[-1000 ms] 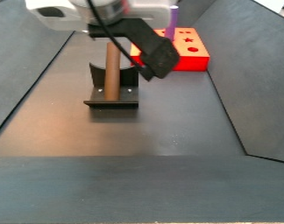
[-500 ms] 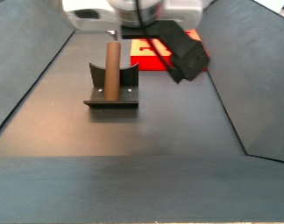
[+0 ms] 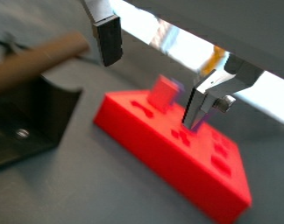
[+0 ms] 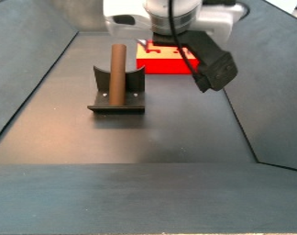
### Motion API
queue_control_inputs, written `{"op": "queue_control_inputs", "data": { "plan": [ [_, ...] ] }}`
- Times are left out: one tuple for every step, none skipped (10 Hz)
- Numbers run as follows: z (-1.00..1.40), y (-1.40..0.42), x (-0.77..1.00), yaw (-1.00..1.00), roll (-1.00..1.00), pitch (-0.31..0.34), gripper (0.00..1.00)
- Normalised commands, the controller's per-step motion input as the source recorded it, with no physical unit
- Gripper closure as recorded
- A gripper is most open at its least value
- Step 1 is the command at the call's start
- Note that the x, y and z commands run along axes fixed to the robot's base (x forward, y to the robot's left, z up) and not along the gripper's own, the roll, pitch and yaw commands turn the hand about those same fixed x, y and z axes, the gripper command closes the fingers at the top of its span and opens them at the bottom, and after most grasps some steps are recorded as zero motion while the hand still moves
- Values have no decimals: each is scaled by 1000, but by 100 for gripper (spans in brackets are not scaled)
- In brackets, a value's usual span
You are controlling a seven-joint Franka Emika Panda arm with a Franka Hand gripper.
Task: Pick up the oval object. Move up. Place the oval object on the fixture. Regrasp the oval object. Move to above the board. Insert the oval object.
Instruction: Regrasp the oval object.
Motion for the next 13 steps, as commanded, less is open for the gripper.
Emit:
{"op": "queue_control_inputs", "data": {
  "plan": [
    [-202,-745,-58,-935,1000,-76,0],
    [-109,-541,-35,-933,1000,-97,0],
    [-67,-330,-35,-932,1000,-120,0],
    [-12,-58,-43,-931,1000,-151,0],
    [14,14,-44,-937,1000,-172,0],
    [10,5,-41,-939,1000,-192,0],
    [6,-6,-42,-940,1000,-208,0],
    [12,-13,-46,-940,1000,-228,0],
    [11,-14,-47,-940,1000,-239,0],
    [8,-13,-48,-939,1000,-246,0],
    [7,-15,-49,-945,1000,-248,0],
    [1,-13,-46,-949,1000,-244,0],
    [-3,-11,-43,-955,1000,-234,0]
  ]
}}
